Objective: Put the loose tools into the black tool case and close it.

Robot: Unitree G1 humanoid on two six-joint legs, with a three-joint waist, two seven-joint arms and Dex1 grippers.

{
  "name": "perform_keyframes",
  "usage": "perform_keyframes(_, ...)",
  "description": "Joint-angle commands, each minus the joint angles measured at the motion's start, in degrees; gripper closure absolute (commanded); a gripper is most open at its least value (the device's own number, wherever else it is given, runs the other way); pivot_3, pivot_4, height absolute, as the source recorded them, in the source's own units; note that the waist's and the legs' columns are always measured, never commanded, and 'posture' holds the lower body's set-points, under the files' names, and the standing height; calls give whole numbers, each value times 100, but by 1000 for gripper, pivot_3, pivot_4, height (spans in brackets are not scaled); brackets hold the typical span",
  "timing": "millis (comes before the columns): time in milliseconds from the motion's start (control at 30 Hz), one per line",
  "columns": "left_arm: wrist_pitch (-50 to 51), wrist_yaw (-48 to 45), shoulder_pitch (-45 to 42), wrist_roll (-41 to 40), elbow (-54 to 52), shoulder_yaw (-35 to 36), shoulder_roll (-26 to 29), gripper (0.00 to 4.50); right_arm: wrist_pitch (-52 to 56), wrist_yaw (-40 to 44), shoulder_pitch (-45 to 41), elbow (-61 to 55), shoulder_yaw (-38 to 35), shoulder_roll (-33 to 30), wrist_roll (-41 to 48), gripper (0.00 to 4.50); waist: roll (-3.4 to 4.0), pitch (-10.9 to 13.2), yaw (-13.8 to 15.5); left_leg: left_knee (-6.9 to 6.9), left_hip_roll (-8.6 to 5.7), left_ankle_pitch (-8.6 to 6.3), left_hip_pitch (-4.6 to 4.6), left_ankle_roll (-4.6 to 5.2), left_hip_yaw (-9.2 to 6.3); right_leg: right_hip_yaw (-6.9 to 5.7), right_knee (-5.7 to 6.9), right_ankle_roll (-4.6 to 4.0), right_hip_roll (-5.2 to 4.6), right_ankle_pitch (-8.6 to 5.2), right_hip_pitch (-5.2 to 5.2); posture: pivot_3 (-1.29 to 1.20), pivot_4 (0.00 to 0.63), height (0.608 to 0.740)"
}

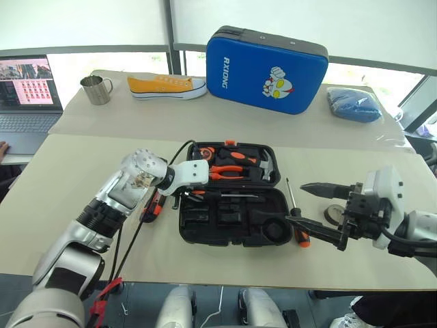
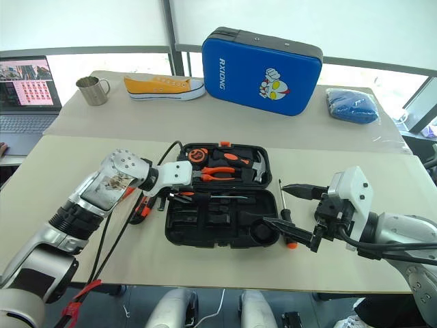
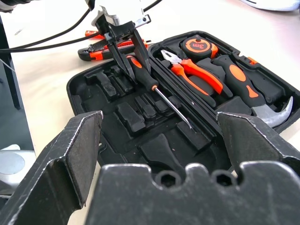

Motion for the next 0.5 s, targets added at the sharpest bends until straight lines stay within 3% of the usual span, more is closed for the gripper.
perform_keyframes(33, 132, -191, -221, -143, -161, 142, -53, 2446, -30, -35, -15, -184, -191, -5, 144, 0, 0, 0, 1, 0, 0, 0, 0, 0, 0, 0, 0, 0, 0, 0, 0, 0, 150, 739)
perform_keyframes(233, 448, -304, -472, -431, -390, 413, -91, 418, -36, -10, 144, -238, -242, -12, 194, 0, 0, 0, 6, 5, 0, 0, -2, 0, -5, -1, 2, 1, 0, 0, 1, 0, 150, 739)
perform_keyframes(267, 471, -312, -489, -455, -410, 417, -88, 418, -37, -11, 151, -238, -244, -15, 197, 0, 0, 0, 3, 6, 0, 0, -2, 0, -6, -1, 2, 1, 0, 0, 1, 0, 150, 739)
perform_keyframes(367, 380, -391, -536, -459, -423, 361, -108, 968, -47, -7, 165, -229, -243, -24, 197, 0, 4, -3, -4, 4, -1, 0, -1, 1, -7, 0, 1, 1, 0, 0, 1, 0, 150, 739)
perform_keyframes(500, 104, -368, -539, -223, -189, 87, -199, 2447, -63, -1, 151, -211, -214, -33, 169, 0, 6, -3, -2, 4, 0, 0, 1, 1, -7, 0, 2, 1, 2, 0, 2, 0, 150, 739)
